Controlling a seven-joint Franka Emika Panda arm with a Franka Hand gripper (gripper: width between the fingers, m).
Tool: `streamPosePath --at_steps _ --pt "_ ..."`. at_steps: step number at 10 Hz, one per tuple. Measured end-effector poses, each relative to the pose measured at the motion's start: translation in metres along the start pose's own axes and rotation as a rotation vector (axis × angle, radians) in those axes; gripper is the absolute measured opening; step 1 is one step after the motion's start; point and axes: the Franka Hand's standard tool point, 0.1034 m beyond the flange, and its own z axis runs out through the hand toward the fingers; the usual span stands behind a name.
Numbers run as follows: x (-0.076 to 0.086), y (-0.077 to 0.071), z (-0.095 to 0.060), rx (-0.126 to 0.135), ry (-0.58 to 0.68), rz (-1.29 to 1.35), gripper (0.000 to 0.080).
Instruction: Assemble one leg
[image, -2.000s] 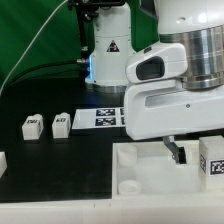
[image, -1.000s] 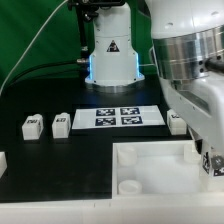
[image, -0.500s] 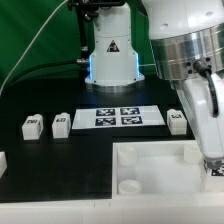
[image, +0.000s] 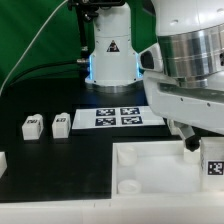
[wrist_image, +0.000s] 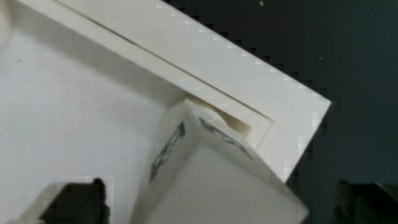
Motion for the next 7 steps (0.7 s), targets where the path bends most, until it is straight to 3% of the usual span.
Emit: streamPosePath --at_steps 2,4,5,7 --pt "-0.0002 0.0 0.0002 0.0 0.0 -0.181 0.0649" --pt "-0.0026 -0.0002 0.0012 -0.045 0.022 -0.56 0.0649" --pt "-0.0017 0.0003 0.0011 -0.044 0.021 -0.59 0.0649" --pt "-0.0021 0.0003 0.0015 -0.043 0.022 -0.536 0.0387"
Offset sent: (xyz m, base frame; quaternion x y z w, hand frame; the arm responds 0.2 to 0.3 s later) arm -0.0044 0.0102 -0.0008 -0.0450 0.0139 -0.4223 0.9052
